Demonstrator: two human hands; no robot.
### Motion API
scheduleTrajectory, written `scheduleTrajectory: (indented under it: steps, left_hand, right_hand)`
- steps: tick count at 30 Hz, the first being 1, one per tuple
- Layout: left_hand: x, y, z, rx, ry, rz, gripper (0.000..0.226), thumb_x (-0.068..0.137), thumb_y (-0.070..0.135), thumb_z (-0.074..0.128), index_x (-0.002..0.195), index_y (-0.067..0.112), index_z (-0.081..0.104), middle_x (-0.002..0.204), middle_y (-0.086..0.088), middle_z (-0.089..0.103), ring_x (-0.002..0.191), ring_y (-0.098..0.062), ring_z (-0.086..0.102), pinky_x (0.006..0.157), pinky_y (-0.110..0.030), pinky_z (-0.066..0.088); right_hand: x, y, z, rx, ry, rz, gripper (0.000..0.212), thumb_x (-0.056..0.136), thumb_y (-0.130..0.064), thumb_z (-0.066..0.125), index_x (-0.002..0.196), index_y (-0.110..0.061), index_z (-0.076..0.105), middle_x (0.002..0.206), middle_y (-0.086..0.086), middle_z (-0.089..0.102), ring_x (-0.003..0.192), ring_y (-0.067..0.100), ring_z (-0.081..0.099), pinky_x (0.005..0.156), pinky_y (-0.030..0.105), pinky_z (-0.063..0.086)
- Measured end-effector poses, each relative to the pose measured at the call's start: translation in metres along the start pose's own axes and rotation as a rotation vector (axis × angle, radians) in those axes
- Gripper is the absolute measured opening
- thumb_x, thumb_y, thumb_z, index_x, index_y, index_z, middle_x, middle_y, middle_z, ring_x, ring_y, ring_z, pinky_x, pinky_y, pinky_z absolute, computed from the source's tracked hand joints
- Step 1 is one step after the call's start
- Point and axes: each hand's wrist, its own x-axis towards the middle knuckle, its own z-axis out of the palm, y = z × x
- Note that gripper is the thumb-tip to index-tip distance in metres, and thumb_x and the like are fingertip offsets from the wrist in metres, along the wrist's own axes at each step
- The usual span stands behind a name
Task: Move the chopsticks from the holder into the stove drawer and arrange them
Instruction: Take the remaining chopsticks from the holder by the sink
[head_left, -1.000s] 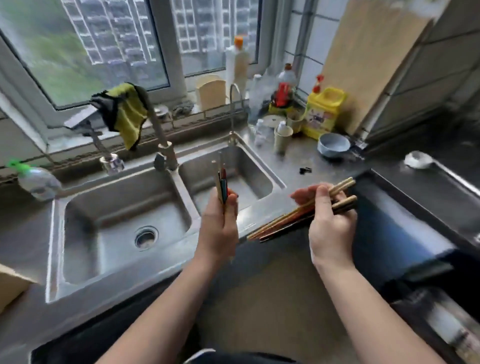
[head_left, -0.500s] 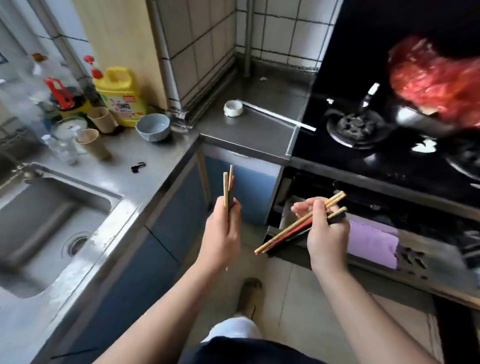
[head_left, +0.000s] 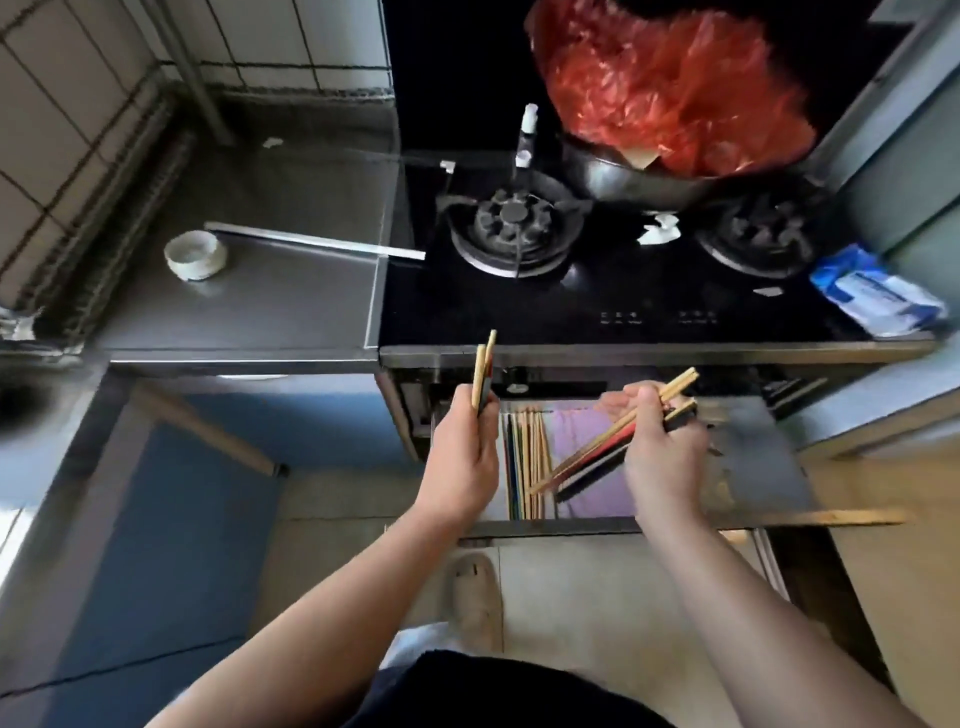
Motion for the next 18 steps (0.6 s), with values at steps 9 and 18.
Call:
scheduleTrajectory:
  steps: [9,18]
  left_hand:
    - [0.072,-0.039,0.111,0.021,-0.110,-0.052,0.016,0.105,0.022,0.035,0.095,0.012,0.043,0.070,-0.002,0.049,0.056,-0.010,0.041,0.053,-0.031,0.039]
    - [0.082,-0.148,0.206,0.110,-0.171,-0.316,0.019,0.105,0.022,0.034,0.103,0.010,0.049,0.087,0.003,0.062,0.073,-0.007,0.056,0.062,-0.006,0.040]
  right_hand:
    - [0.110,0.041,0.001,-0.052,0.063,0.082,0.027,0.100,-0.025,0.049,0.076,-0.022,0.062,0.056,-0.015,0.061,0.057,-0.008,0.059,0.055,0.001,0.040]
    - [0.191,0.167,0.024,-0.225,-0.100,0.225,0.033,0.101,-0.034,0.045,0.080,-0.013,0.059,0.062,-0.008,0.055,0.050,0.002,0.054,0.046,0.009,0.036]
